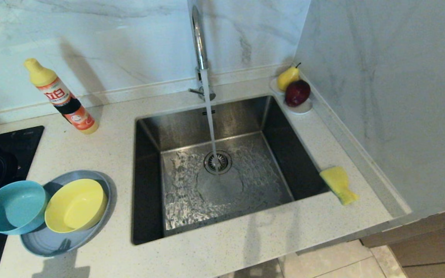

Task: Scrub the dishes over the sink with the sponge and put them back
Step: Pick up a bowl and the sponge

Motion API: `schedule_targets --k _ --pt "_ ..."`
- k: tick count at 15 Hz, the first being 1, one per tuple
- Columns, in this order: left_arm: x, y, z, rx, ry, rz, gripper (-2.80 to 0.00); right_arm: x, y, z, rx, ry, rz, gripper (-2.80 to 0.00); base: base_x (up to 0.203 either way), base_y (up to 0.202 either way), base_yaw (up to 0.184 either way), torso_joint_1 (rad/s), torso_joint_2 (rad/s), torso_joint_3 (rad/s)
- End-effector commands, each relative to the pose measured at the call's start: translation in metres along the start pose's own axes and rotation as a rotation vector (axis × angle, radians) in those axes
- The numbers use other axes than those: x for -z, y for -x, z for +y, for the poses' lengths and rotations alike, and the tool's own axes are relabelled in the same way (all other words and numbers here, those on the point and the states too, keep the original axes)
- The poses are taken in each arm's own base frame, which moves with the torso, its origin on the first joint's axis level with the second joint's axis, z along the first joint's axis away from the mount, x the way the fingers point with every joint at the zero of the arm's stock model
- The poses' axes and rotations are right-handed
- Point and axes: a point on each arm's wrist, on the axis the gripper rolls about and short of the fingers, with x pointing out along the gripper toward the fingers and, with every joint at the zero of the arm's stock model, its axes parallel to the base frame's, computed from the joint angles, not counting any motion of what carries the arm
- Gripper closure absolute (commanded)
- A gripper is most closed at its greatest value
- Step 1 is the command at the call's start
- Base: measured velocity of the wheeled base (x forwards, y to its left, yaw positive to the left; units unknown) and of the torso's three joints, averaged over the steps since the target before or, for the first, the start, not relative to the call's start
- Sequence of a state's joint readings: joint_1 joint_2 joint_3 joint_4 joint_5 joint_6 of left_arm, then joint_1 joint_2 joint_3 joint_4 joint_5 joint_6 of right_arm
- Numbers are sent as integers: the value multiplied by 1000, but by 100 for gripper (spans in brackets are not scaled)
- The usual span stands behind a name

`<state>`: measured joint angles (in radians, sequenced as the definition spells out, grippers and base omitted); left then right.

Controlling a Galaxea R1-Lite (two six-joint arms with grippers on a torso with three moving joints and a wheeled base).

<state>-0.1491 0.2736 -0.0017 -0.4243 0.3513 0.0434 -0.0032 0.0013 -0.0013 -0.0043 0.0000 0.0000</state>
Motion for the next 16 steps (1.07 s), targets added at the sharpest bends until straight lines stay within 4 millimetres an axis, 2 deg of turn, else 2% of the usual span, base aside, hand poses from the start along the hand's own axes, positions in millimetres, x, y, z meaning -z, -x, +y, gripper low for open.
schedule_targets --k 1,3,7,9,11,13,14,16 --pt "12 0 1 -61 3 44 0 0 0 0 0 0 0 0 0 0 0 0 0 0" --pt "12 0 1 -92 -5 43 0 0 0 0 1 0 0 0 0 0 0 0 0 0" --pt "17 7 4 -265 -69 63 0 0 0 0 0 0 0 0 0 0 0 0 0 0" --pt "22 12 5 -270 -68 57 0 0 0 0 0 0 0 0 0 0 0 0 0 0" --pt "25 20 4 -162 -42 -1 0 0 0 0 0 0 0 0 0 0 0 0 0 0" --pt "30 26 -1 85 -39 -23 0 0 0 0 0 0 0 0 0 0 0 0 0 0" --pt "36 27 -3 179 -50 14 0 0 0 0 0 0 0 0 0 0 0 0 0 0" --pt "45 29 -3 225 -64 86 0 0 0 0 0 0 0 0 0 0 0 0 0 0"
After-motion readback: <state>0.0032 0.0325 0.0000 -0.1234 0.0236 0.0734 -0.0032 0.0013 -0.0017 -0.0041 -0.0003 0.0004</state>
